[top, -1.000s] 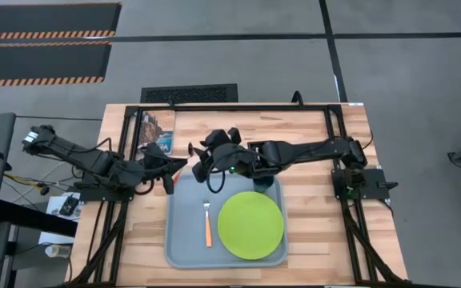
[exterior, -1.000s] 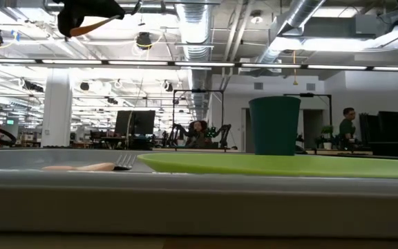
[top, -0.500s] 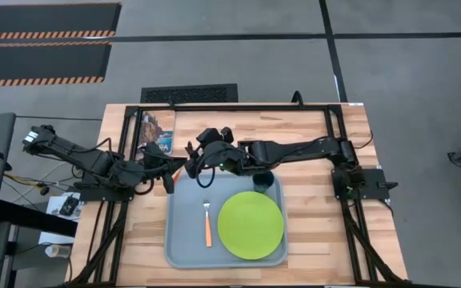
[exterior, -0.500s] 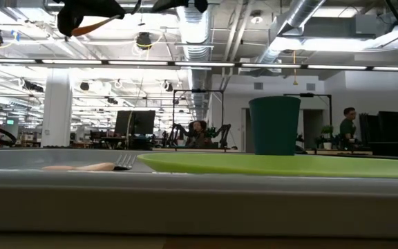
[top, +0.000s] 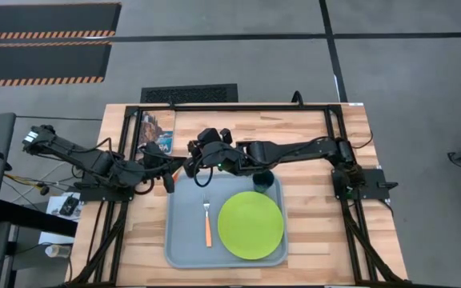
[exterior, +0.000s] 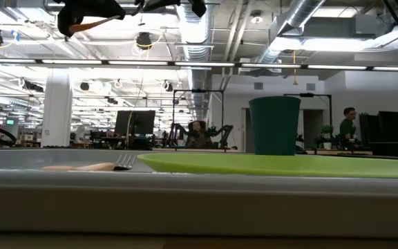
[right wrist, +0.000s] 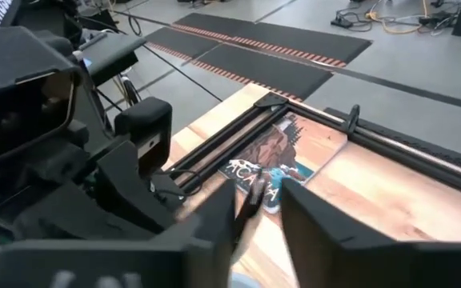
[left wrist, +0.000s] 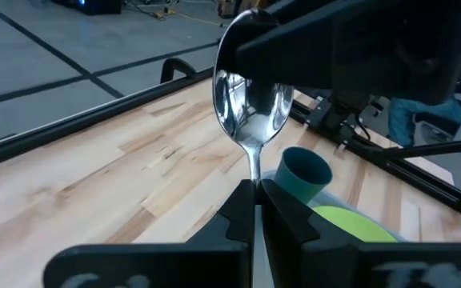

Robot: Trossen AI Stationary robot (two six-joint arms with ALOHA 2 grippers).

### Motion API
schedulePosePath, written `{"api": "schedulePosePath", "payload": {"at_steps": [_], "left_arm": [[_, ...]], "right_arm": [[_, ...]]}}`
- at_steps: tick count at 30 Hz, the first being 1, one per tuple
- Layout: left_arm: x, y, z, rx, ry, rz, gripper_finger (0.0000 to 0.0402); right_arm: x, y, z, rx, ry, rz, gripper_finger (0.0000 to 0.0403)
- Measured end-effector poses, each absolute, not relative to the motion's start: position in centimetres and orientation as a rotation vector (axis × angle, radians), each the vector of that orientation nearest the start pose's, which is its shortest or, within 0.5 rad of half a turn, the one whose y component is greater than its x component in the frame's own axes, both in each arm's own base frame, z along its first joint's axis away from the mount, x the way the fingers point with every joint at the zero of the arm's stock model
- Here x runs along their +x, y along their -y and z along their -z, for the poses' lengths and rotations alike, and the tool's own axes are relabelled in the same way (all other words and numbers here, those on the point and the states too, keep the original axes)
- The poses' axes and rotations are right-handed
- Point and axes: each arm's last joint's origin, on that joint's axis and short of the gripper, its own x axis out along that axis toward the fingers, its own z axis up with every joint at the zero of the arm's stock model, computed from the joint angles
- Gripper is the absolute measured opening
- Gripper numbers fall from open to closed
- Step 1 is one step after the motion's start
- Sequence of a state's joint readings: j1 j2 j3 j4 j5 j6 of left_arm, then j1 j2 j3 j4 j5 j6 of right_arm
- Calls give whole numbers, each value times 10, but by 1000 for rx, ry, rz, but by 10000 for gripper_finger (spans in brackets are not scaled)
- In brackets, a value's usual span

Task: Pick and place plate/cup/fork/spoon on tray
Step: Put the orange spoon on the blue tray to the left of the yellow fork

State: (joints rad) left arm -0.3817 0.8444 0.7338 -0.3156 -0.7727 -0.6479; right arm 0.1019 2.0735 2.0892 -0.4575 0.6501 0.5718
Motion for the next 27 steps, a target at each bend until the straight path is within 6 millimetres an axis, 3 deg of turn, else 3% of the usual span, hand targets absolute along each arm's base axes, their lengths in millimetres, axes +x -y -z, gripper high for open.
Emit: {"api": "schedulePosePath", "payload": {"at_steps": [6, 14, 20, 27], "left_arm": [[170, 46, -297, -400, -217, -489, 0], [170, 47, -297, -408, -231, -455, 24], [158, 44, -306, -461, -207, -360, 91], [127, 36, -327, -543, -131, -166, 165]], "right_arm": [[473, -31, -360, 392, -247, 639, 16], [473, -30, -360, 378, -258, 629, 11], [469, -6, -370, 429, -298, 482, 12], [462, 16, -369, 442, -400, 419, 6]]}}
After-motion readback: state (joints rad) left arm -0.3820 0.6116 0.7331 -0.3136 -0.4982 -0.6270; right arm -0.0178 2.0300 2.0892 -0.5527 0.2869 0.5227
